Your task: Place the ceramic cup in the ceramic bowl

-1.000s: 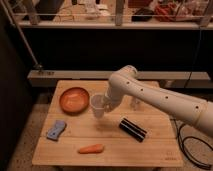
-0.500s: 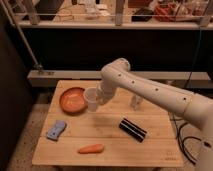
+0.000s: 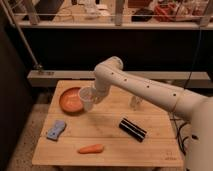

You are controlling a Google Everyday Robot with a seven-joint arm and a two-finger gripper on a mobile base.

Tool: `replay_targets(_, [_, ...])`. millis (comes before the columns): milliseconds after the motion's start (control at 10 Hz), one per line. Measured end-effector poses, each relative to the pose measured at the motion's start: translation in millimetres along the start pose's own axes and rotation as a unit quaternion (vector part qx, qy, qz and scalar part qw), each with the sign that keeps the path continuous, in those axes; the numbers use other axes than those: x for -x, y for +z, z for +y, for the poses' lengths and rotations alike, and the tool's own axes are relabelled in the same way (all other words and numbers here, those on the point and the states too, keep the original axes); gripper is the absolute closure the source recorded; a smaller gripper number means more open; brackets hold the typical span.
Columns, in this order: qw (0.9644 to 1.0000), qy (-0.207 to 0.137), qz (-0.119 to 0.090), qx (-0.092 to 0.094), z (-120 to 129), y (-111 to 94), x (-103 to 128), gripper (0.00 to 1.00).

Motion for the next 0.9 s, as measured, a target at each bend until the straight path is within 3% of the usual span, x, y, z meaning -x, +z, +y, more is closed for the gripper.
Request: replay_targets(900, [0.9996,-0.027,-0.003,0.002,-25.8,27.6,-11.2,1.0])
